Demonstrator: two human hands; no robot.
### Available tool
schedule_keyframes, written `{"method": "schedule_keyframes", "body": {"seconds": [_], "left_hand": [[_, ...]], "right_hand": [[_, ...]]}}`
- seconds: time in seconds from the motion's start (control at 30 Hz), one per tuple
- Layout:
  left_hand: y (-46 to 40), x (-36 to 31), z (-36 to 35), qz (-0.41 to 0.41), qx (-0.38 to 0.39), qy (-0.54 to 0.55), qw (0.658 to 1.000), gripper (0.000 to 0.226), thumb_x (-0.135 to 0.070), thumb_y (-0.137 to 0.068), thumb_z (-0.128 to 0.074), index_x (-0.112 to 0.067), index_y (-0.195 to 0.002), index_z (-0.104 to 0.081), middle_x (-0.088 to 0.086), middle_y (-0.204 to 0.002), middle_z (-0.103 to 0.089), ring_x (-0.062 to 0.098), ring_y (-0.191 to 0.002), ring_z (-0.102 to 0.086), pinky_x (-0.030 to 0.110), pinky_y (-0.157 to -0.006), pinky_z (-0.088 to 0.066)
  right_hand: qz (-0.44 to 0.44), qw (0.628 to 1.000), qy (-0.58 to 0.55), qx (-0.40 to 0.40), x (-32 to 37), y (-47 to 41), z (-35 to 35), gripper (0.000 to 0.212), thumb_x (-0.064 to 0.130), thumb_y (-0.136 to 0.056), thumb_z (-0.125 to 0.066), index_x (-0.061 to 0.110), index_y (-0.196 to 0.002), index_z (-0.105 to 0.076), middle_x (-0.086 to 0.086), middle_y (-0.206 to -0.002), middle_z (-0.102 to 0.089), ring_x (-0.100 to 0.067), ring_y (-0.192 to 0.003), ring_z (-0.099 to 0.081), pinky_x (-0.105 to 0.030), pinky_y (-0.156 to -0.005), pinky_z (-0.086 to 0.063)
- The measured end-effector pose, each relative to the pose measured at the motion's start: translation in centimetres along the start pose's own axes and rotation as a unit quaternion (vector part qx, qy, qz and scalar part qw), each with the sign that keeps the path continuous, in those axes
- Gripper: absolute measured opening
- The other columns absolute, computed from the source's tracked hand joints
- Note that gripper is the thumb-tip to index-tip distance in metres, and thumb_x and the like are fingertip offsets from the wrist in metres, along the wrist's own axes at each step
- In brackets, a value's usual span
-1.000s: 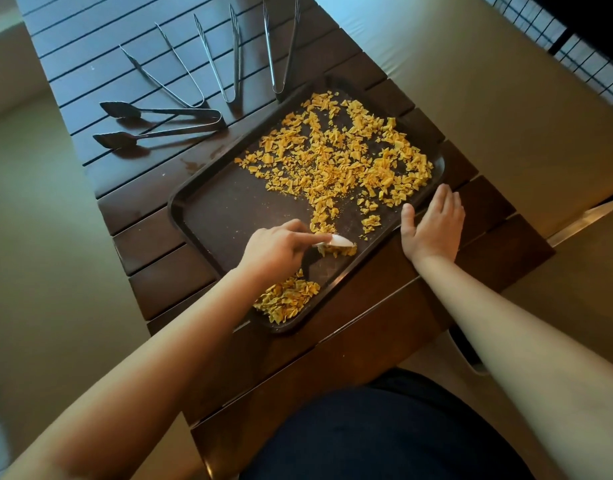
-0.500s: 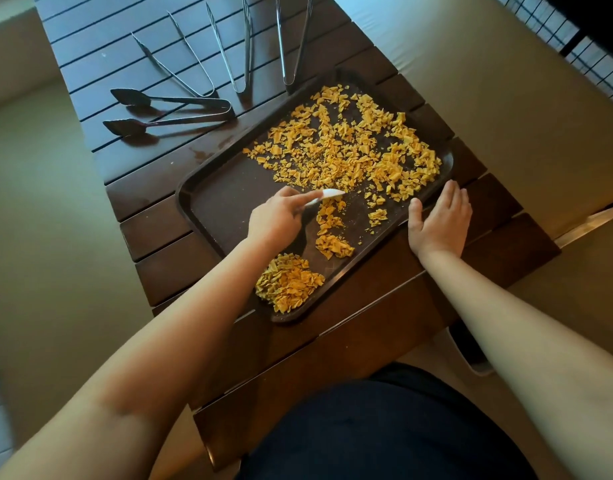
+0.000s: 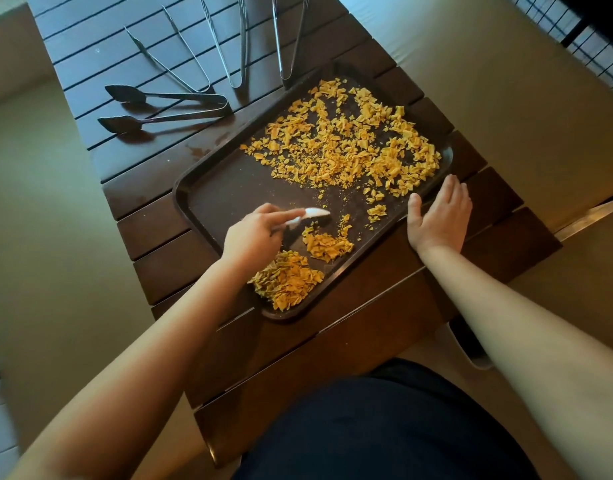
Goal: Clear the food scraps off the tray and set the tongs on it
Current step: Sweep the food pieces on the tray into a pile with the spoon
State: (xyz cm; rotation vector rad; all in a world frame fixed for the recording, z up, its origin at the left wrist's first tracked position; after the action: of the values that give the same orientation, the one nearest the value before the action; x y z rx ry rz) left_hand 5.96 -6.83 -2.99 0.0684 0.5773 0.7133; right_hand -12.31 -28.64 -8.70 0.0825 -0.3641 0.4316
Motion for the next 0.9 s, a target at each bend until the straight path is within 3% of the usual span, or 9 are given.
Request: {"method": "schedule_keyframes", "body": {"seconds": [0.13,0.4,0.57,0.77,0.9], "left_hand": [[-1.8,-2.0,-1.0,0.001,-0.002,-0.018,1.000,0.045,-0.014,-0.096,-0.043,-0.048,-0.124,-0.052,-0.010,-0.123,-0.053,0.009,-0.096,-0.052,0.021,-0.066,-0.044],[-0.1,-2.2,-0.5,-0.109,0.094,-0.076,0.987,0.048,-0.013,-0.093,-0.043,-0.052,-0.119,-0.054,-0.016,-0.104,-0.053,0.005,-0.083,-0.051,0.017,-0.054,-0.036],[0.9,-0.4,1.0,-0.087,0.164,-0.075,0.980,0.044,-0.017,-0.096,-0.043,-0.055,-0.116,-0.052,-0.018,-0.113,-0.052,0.003,-0.093,-0.050,0.023,-0.069,-0.042],[-1.1,-2.7,0.2,-0.057,0.054,-0.041,0.996,0.040,-0.019,-0.097,-0.042,-0.049,-0.121,-0.053,-0.010,-0.116,-0.054,0.006,-0.086,-0.051,0.024,-0.069,-0.046],[-1.5,-3.2,-0.4,-0.045,0.056,-0.038,0.997,0.041,-0.018,-0.098,-0.040,-0.048,-0.122,-0.054,-0.009,-0.117,-0.054,0.008,-0.089,-0.053,0.024,-0.070,-0.047]], "right_hand": [[-0.002,1.000,-0.001,0.001,0.0,-0.1,0.0,0.081,0.056,-0.088,-0.024,0.001,-0.147,-0.020,-0.018,-0.153,-0.024,-0.030,-0.143,-0.017,-0.041,-0.116,-0.013],[-0.001,1.000,0.004,0.003,0.0,0.1,0.1,0.081,0.056,-0.088,-0.023,0.001,-0.147,-0.020,-0.019,-0.153,-0.024,-0.031,-0.143,-0.017,-0.041,-0.116,-0.013],[-0.002,1.000,0.005,0.002,0.1,0.1,0.2,0.081,0.055,-0.088,-0.023,0.000,-0.147,-0.020,-0.019,-0.153,-0.024,-0.031,-0.143,-0.017,-0.041,-0.116,-0.013],[-0.003,1.000,0.009,0.007,0.1,0.1,0.2,0.081,0.056,-0.087,-0.023,0.001,-0.147,-0.019,-0.018,-0.153,-0.024,-0.030,-0.143,-0.017,-0.040,-0.116,-0.013],[-0.002,1.000,0.004,0.010,0.0,0.1,0.2,0.081,0.056,-0.087,-0.022,0.001,-0.148,-0.018,-0.018,-0.153,-0.022,-0.029,-0.143,-0.015,-0.040,-0.117,-0.012]]}}
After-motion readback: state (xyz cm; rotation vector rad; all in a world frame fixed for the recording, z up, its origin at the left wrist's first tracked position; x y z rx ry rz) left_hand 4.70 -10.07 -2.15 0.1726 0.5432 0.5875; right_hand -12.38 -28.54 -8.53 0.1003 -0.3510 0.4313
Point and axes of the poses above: each hand's wrist, its own y-axis away from the middle knuckle, its own z-axis out of the back of the hand, x = y × z, the point moved 1 cm from there along -y, towards the middle knuckle
